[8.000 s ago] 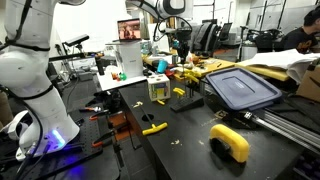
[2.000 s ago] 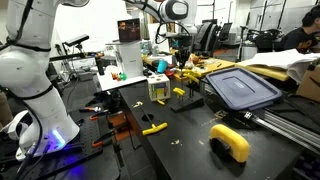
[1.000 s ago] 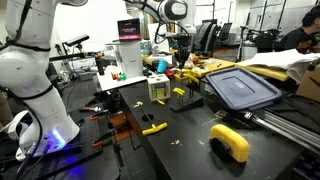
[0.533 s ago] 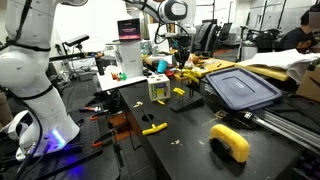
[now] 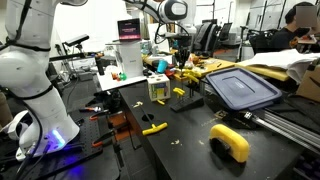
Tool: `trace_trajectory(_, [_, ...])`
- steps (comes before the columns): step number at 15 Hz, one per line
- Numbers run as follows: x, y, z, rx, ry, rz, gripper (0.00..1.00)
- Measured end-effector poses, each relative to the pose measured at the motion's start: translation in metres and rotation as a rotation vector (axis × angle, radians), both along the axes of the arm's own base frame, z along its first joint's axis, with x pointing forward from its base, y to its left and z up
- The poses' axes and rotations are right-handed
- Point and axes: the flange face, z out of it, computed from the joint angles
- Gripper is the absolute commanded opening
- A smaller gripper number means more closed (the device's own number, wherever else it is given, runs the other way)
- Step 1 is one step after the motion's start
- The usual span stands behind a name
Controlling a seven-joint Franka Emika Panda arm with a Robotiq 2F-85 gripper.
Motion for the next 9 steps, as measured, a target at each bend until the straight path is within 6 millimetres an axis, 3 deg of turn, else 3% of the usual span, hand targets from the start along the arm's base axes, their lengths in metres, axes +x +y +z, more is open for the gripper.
trace_trajectory(9, [-0.017,0.002,0.009,0.009,0.008,0.003,0.04])
